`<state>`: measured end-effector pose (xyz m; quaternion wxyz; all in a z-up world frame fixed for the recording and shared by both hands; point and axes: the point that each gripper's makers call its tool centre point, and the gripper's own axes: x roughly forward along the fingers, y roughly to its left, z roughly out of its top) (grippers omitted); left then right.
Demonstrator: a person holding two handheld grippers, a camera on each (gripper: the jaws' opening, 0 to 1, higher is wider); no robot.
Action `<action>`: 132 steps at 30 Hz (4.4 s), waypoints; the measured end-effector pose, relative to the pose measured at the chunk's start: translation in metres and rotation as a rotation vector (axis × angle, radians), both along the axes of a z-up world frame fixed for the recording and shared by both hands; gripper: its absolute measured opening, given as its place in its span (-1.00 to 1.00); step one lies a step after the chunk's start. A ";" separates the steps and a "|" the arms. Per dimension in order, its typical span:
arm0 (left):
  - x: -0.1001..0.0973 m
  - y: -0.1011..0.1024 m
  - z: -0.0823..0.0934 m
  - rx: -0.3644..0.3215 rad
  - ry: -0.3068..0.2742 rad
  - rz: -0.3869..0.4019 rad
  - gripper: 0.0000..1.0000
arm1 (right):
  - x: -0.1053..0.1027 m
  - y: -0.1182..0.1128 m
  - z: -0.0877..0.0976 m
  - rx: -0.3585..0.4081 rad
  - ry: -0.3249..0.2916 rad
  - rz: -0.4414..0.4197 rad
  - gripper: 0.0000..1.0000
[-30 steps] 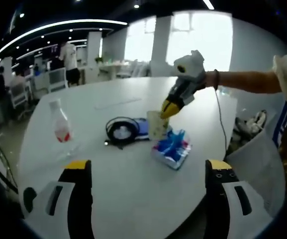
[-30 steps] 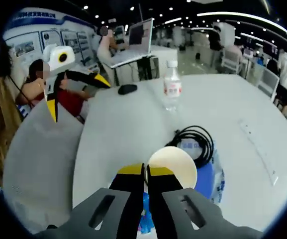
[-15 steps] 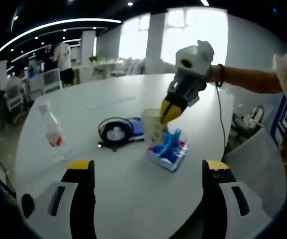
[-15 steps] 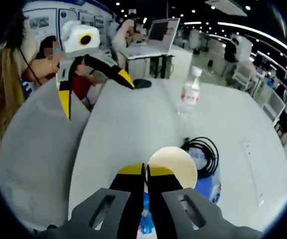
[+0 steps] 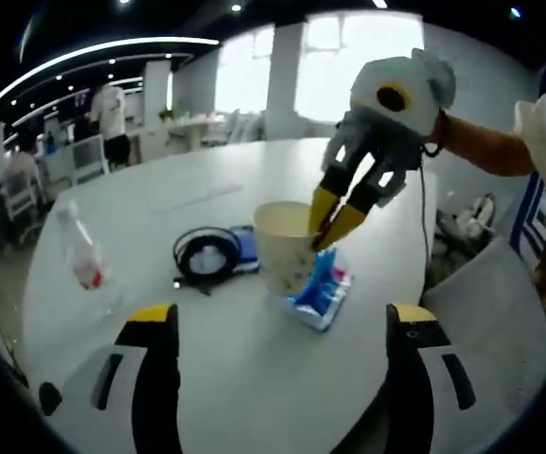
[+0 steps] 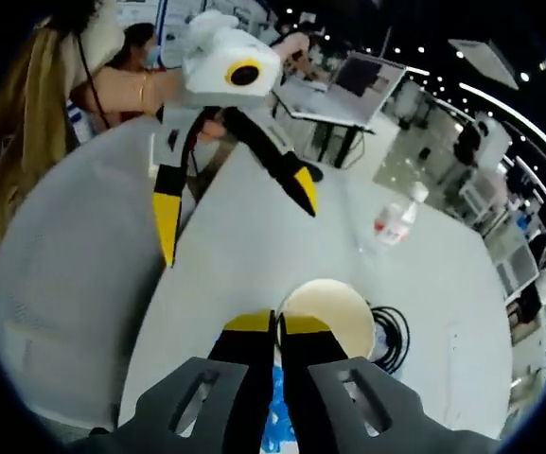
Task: Arrange the tabletop items into an orderly group along one side of the table until the central work area is clear of visible clutter.
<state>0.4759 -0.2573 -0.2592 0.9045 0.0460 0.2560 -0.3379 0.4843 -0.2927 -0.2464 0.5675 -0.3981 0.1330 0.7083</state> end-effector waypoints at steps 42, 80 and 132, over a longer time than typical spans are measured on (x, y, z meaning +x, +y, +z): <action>-0.012 -0.028 0.021 -0.071 -0.158 -0.135 -0.20 | -0.067 0.021 0.042 0.052 -0.005 0.193 -0.96; 0.010 -0.001 0.023 -0.118 -0.155 0.013 -0.20 | -0.003 -0.007 0.061 0.339 0.263 -0.443 0.95; 0.015 0.031 0.023 -0.122 -0.154 0.148 -0.19 | 0.047 -0.132 -0.040 0.362 0.350 -1.123 0.42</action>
